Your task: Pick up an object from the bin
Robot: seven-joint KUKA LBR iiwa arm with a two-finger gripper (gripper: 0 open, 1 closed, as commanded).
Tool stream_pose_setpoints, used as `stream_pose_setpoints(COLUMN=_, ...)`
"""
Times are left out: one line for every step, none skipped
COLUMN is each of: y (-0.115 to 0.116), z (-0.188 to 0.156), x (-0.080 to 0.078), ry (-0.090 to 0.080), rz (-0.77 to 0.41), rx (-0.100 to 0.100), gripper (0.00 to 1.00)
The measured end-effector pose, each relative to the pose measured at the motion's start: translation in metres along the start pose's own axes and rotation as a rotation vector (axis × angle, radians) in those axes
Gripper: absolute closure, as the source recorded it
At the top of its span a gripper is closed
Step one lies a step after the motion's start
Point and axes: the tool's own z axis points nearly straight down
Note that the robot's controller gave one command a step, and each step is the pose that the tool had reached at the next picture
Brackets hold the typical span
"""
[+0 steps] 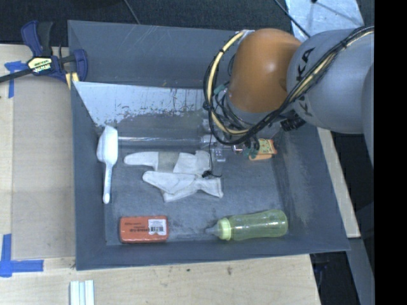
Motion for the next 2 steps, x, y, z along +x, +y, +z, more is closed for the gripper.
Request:
stream_pose_setpoints(y=0.000, z=-0.005, x=-0.002, ry=-0.008, rz=0.001, rx=0.000, gripper=0.00)
stream_pose_setpoints(y=0.025, z=0.081, x=-0.001, ry=-0.013, rz=-0.091, rx=-0.001, gripper=1.00)
